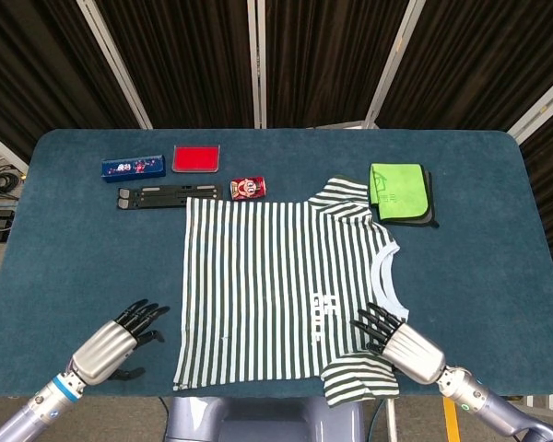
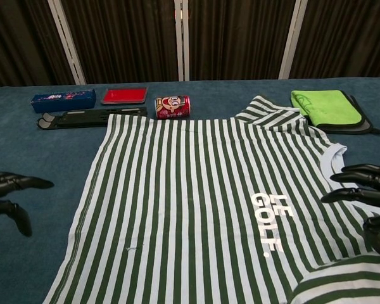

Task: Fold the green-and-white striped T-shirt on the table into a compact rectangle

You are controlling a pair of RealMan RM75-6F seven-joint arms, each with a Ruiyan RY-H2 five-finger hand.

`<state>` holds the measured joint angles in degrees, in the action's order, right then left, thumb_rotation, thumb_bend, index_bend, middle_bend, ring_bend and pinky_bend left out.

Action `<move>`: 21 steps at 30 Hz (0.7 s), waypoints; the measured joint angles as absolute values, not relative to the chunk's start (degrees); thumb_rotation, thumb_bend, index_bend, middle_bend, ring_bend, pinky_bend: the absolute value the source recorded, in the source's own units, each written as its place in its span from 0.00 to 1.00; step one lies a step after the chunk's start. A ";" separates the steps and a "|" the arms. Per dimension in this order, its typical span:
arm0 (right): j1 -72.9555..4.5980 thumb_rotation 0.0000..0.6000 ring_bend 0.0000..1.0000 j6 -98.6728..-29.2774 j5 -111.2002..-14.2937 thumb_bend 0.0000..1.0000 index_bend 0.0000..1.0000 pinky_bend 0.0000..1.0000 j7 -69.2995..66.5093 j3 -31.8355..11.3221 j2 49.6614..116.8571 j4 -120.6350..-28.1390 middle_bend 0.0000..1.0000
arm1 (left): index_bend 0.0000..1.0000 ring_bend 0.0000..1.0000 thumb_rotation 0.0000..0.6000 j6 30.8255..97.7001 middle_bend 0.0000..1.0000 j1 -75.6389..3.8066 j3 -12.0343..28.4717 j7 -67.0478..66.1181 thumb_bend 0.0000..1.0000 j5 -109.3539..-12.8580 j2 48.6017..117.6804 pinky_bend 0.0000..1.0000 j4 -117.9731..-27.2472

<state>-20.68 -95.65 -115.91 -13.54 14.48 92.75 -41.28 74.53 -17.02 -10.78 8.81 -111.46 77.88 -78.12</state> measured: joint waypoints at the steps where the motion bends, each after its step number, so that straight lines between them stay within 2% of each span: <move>1: -20.66 1.00 0.00 -95.67 -115.79 0.34 0.69 0.00 -13.47 14.46 92.72 -41.35 0.15 | 0.36 0.00 1.00 74.53 0.00 -17.08 -11.18 9.28 0.20 -111.77 78.58 0.00 -77.26; 9: -20.16 1.00 0.00 -95.79 -114.96 0.34 0.69 0.00 -14.09 14.49 92.69 -41.41 0.16 | 0.38 0.00 1.00 75.10 0.00 -17.15 -14.26 12.06 0.28 -113.61 84.17 0.00 -71.27; 21: -19.73 1.00 0.00 -96.92 -114.43 0.34 0.69 0.00 -15.21 14.45 93.30 -40.09 0.17 | 0.43 0.00 1.00 74.46 0.00 -17.98 -15.64 11.75 0.28 -113.81 87.64 0.00 -70.43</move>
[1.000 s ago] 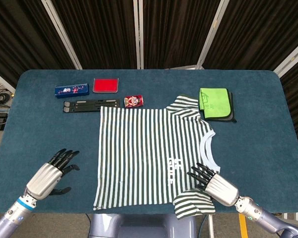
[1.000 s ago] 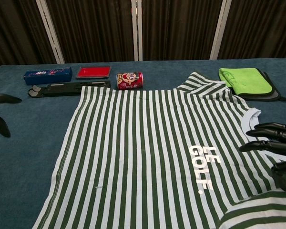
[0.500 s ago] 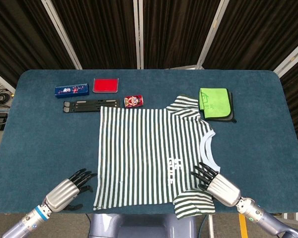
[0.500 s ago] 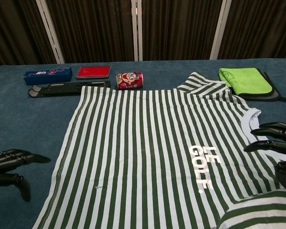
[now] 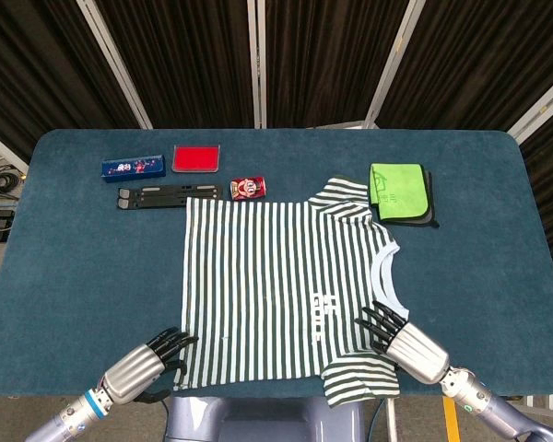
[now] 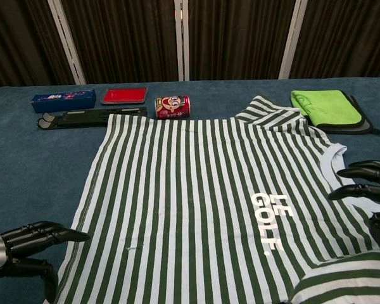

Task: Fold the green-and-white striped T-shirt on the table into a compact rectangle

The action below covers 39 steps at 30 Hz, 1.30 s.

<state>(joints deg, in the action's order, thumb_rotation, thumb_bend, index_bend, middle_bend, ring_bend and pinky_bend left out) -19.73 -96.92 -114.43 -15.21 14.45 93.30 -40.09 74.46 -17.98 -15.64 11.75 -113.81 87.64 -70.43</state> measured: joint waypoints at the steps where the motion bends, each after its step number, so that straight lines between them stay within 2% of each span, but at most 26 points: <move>1: -19.71 1.00 0.00 -96.97 -114.38 0.34 0.69 0.00 -15.27 14.43 93.34 -39.99 0.17 | 0.43 0.00 1.00 74.40 0.00 -18.01 -15.71 11.72 0.28 -113.79 87.89 0.00 -70.30; 25: -19.42 1.00 0.00 -97.97 -113.55 0.34 0.70 0.00 -17.03 14.34 94.06 -38.31 0.17 | 0.46 0.00 1.00 72.16 0.00 -19.35 -15.94 10.18 0.31 -110.90 91.20 0.00 -68.59; 39: -19.25 1.00 0.00 -98.09 -113.32 0.34 0.70 0.00 -17.58 14.58 94.42 -37.61 0.17 | 0.50 0.00 1.00 71.42 0.00 -20.12 -16.56 10.38 0.40 -109.47 92.39 0.00 -68.38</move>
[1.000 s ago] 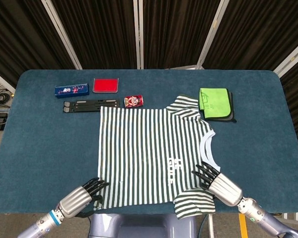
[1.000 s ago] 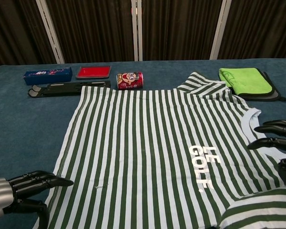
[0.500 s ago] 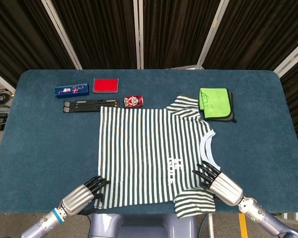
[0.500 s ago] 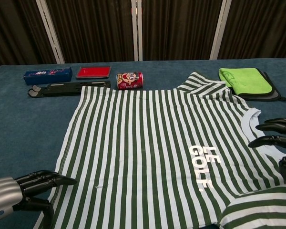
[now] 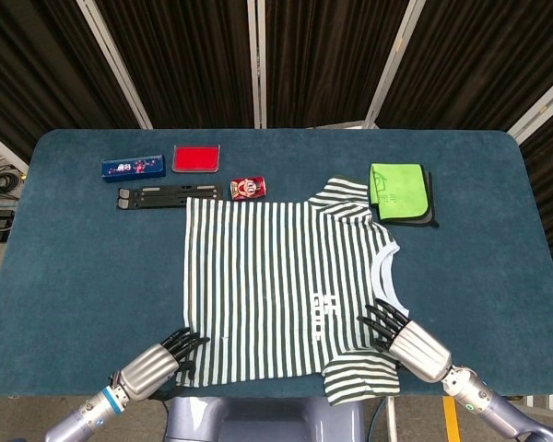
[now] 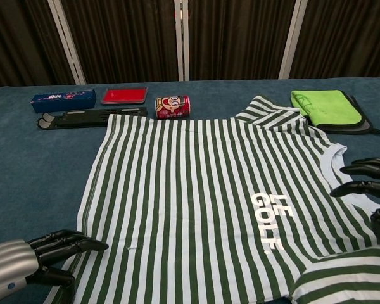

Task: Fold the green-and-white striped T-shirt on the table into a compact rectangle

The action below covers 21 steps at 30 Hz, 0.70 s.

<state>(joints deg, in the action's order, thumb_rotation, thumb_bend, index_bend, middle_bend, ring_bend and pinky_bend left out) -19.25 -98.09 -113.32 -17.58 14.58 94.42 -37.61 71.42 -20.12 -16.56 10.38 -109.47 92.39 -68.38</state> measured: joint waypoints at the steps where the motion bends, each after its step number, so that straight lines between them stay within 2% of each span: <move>1: -19.23 1.00 0.00 -98.13 -113.30 0.34 0.70 0.00 -17.64 14.59 94.46 -37.53 0.17 | 0.51 0.00 1.00 71.43 0.00 -20.14 -16.57 10.40 0.41 -109.42 92.43 0.00 -68.39; 10: -19.18 1.00 0.00 -98.38 -113.15 0.34 0.70 0.00 -17.87 14.59 94.58 -37.15 0.17 | 0.55 0.00 1.00 72.06 0.00 -20.48 -16.34 10.87 0.43 -108.92 92.47 0.00 -68.72; 18: -19.26 1.00 0.00 -98.49 -113.13 0.34 0.70 0.00 -17.83 14.59 94.58 -37.14 0.17 | 0.64 0.00 1.00 72.27 0.00 -20.75 -15.85 9.92 0.44 -108.33 92.29 0.00 -69.30; 21: -19.33 1.00 0.00 -98.56 -113.21 0.34 0.70 0.00 -17.71 14.62 94.51 -37.26 0.17 | 0.65 0.00 1.00 72.26 0.00 -20.79 -15.72 9.68 0.45 -108.10 92.39 0.00 -69.50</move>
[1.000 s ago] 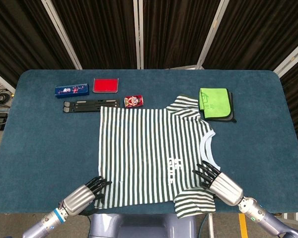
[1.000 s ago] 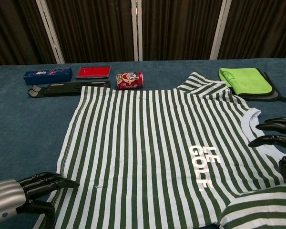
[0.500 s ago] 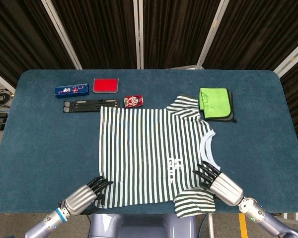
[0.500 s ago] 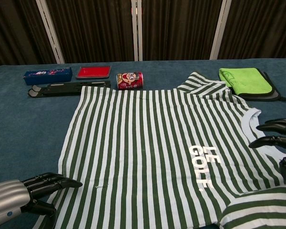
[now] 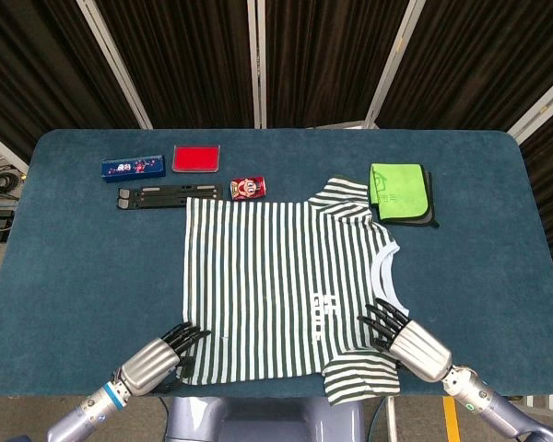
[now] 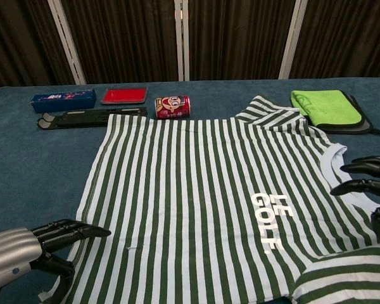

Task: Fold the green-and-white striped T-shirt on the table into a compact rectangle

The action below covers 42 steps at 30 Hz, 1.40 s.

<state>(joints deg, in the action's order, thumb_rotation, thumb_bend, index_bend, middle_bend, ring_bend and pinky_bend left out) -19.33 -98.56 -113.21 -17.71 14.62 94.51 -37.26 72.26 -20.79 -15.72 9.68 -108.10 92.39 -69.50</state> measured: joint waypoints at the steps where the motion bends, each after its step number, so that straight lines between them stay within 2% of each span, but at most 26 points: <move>1: -19.35 1.00 0.00 -98.57 -113.24 0.34 0.70 0.00 -17.62 14.63 94.50 -37.28 0.17 | 0.65 0.00 1.00 72.30 0.00 -20.79 -15.67 9.64 0.46 -108.02 92.42 0.00 -69.57; 7: -19.52 1.00 0.00 -98.46 -113.25 0.34 0.70 0.00 -17.46 14.65 94.31 -37.49 0.17 | 0.71 0.00 1.00 72.78 0.00 -20.65 -15.35 9.75 0.46 -107.47 92.49 0.00 -70.24; 18: -20.75 1.00 0.00 -98.33 -114.50 0.34 0.70 0.00 -17.70 15.38 92.99 -39.73 0.17 | 0.74 0.00 1.00 75.54 0.00 -20.68 -15.84 8.25 0.46 -109.14 90.02 0.00 -74.15; 42: -27.15 1.00 0.00 -92.42 -122.20 0.34 0.70 0.00 -12.02 20.06 81.87 -61.12 0.17 | 0.76 0.00 1.00 81.62 0.00 -20.13 -21.99 4.98 0.46 -118.72 82.36 0.00 -79.79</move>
<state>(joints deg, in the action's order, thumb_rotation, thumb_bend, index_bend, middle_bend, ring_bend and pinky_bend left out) -27.15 -92.42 -122.20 -12.02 20.06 81.87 -61.12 81.62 -20.13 -21.99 4.98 -118.72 82.36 -79.79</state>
